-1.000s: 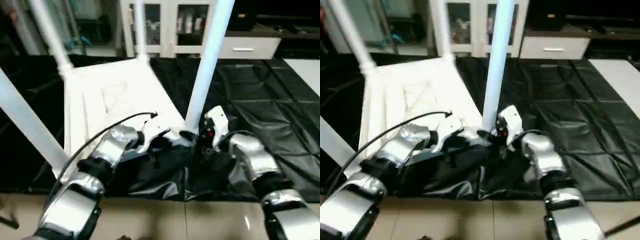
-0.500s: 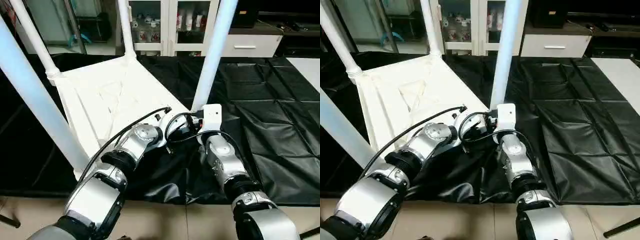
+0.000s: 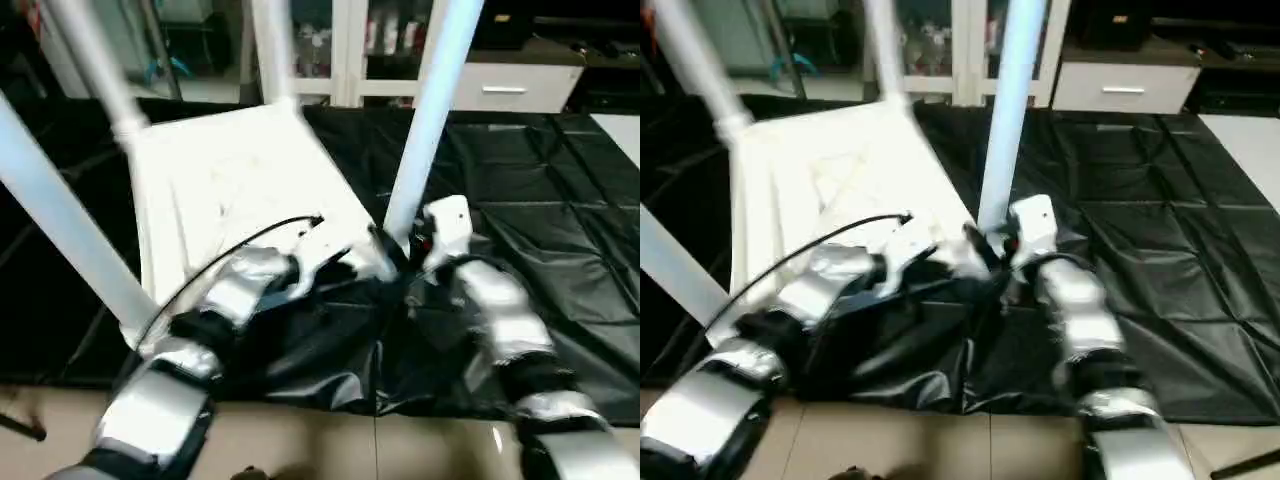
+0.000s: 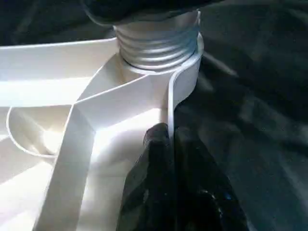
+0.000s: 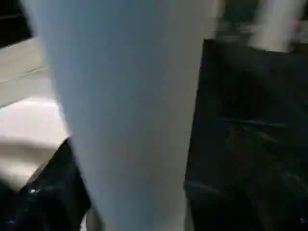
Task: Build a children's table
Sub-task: Rotate leg to tighten
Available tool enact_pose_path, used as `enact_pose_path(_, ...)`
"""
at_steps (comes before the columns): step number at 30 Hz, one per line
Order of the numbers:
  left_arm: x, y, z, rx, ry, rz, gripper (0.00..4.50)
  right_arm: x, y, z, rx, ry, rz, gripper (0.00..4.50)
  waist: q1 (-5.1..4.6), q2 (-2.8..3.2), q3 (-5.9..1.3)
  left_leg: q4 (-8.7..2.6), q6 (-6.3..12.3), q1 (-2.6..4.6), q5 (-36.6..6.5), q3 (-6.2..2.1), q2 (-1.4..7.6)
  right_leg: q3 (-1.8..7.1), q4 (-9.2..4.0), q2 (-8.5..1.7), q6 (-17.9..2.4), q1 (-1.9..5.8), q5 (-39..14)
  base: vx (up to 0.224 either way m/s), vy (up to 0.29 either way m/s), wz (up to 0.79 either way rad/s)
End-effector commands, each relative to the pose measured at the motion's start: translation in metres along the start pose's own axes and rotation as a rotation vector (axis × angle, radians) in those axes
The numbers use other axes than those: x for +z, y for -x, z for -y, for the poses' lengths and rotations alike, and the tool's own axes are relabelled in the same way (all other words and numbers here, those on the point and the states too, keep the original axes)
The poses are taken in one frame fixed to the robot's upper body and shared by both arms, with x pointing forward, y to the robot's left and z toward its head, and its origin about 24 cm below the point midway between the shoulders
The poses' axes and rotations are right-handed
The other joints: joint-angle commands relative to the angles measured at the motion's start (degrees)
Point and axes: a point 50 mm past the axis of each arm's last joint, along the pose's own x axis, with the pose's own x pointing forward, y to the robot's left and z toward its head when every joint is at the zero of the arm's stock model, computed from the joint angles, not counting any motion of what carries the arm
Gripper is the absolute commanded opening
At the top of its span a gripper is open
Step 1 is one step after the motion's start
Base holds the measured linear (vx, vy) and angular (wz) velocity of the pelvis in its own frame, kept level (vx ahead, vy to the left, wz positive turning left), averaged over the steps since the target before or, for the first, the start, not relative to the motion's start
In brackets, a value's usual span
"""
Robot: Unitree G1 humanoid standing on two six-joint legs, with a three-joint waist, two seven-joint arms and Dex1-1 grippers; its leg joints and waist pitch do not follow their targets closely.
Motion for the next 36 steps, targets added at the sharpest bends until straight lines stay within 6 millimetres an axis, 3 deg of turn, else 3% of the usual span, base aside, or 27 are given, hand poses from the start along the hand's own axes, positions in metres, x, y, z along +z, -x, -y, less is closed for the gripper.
enact_pose_path(1,-0.008,-0.002,0.012,-0.111,-0.008,-0.037,0.00,0.005,0.008,0.004,0.096,0.011,-0.009,4.47,-0.15,-0.91,-3.78,-3.45,6.36,1.02,-9.3,0.61,0.85,0.33,-2.66,-1.43,-15.4,2.95,-1.7,0.000,0.000,0.00)
enact_pose_path(2,-0.011,0.001,0.015,-0.163,-0.016,-0.048,0.00,0.003,0.018,0.002,0.211,0.065,-0.054,4.47,0.21,-1.19,-3.82,-3.36,6.07,1.15,-9.2,0.68,0.86,0.32,-2.48,-1.39,-15.8,2.89,-1.1,0.000,0.000,0.00)
enact_pose_path(4,-0.015,0.006,0.022,-0.259,-0.030,-0.058,0.00,0.001,0.030,0.002,0.339,0.084,-0.114,4.47,0.54,-1.15,-3.74,-3.20,6.24,1.09,-8.7,0.76,0.90,0.37,-2.32,-1.40,-16.1,2.93,0.4,0.000,0.000,0.00)
enact_pose_path(7,-0.017,0.009,0.026,-0.320,-0.030,-0.065,0.00,0.001,0.036,0.001,0.400,0.075,-0.133,4.47,0.70,-1.35,-3.64,-3.24,6.65,0.77,-9.2,0.74,0.88,0.35,-2.25,-1.67,-16.2,3.10,-0.4,0.000,0.000,0.00)
enact_pose_path(11,-0.024,0.020,0.038,-0.456,-0.058,-0.152,0.00,-0.001,0.050,-0.003,0.594,0.091,-0.255,4.47,0.84,-1.38,-3.47,-3.48,5.65,1.06,-11.1,0.76,1.09,0.45,-2.69,-1.85,-16.0,2.71,-5.2,0.000,0.000,0.00)
enact_pose_path(15,-0.024,0.020,0.038,-0.450,-0.071,-0.161,0.00,-0.001,0.052,-0.005,0.637,0.090,-0.279,4.47,1.09,-1.38,-3.44,-3.66,4.18,1.28,-12.5,0.70,1.07,0.53,-2.89,-1.83,-15.4,2.64,-7.3,0.000,0.000,0.00)
enact_pose_path(19,-0.023,0.018,0.038,-0.439,-0.082,-0.172,0.00,-0.002,0.058,-0.011,0.725,0.056,-0.320,4.47,1.39,-1.51,-3.57,-3.49,4.38,1.24,-11.3,0.72,0.99,0.48,-2.61,-1.78,-15.4,2.80,-5.1,0.000,0.000,0.00)
enact_pose_path(32,-0.022,0.015,0.038,-0.410,-0.084,-0.173,0.00,0.000,0.059,-0.010,0.719,0.074,-0.330,3.37,1.57,-1.09,-3.78,-3.20,4.49,1.34,-10.6,0.83,0.87,0.36,-2.46,-1.71,-16.1,2.81,-3.3,0.000,0.000,0.00)
enact_pose_path(35,-0.022,0.014,0.038,-0.410,-0.083,-0.177,0.00,0.000,0.060,-0.010,0.720,0.072,-0.325,3.33,1.57,-1.16,-3.86,-3.17,4.36,1.38,-10.6,0.84,0.88,0.32,-2.41,-1.71,-16.1,2.85,-3.0,0.000,0.000,0.00)
enact_pose_path(36,-0.022,0.014,0.038,-0.409,-0.083,-0.179,0.00,-0.001,0.060,-0.011,0.722,0.069,-0.323,3.05,1.58,-1.15,-3.90,-3.14,4.48,1.38,-10.4,0.85,0.88,0.29,-2.33,-1.70,-16.2,2.86,-2.5,0.000,0.000,0.00)
